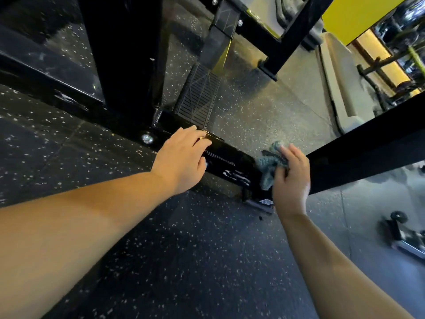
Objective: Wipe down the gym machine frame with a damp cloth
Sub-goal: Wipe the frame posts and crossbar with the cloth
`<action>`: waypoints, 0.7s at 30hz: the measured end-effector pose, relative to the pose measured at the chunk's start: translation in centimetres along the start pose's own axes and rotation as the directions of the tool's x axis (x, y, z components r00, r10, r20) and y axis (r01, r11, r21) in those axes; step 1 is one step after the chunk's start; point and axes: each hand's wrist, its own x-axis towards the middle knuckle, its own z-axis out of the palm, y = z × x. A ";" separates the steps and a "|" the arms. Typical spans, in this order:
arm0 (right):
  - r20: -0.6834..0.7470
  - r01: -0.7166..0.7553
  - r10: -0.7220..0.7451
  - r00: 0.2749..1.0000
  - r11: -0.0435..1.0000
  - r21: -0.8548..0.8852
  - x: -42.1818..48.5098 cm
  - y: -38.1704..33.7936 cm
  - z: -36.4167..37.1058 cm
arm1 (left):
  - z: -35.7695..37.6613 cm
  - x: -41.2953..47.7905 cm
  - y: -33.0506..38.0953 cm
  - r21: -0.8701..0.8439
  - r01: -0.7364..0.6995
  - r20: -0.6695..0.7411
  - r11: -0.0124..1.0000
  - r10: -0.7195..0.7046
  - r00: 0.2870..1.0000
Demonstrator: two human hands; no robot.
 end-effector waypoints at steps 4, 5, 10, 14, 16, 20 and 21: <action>0.388 0.171 -0.143 0.910 0.985 -0.039 -0.7 0.6 3.6 | 1.5 0.9 1.0 0.150 0.022 0.007 0.988 -0.024 1.000; 0.403 0.194 -0.170 0.899 0.981 -0.020 -0.7 1.1 3.5 | 1.8 0.8 0.8 0.185 0.017 0.012 0.983 -0.020 1.000; 0.416 0.328 -0.312 0.854 0.944 0.035 1.7 3.7 0.5 | 2.9 0.6 0.0 0.214 -0.039 -0.061 0.976 0.053 0.997; 0.476 0.231 -0.267 0.838 0.964 0.134 2.2 2.1 -2.2 | 3.5 0.8 0.1 0.205 -0.041 -0.104 0.978 0.064 0.993; 0.500 0.153 -0.224 0.836 0.972 0.178 2.5 1.2 -3.5 | 3.5 0.9 -0.1 0.223 -0.052 -0.112 0.973 0.078 0.991; 0.376 0.188 -0.214 0.902 0.977 0.104 2.2 1.4 -3.1 | 3.5 0.9 -0.1 0.235 -0.043 -0.096 0.971 0.067 0.993; 0.361 0.223 -0.228 0.904 0.973 0.054 2.1 1.7 -2.4 | 3.6 0.9 0.0 0.240 -0.038 -0.097 0.970 0.063 0.993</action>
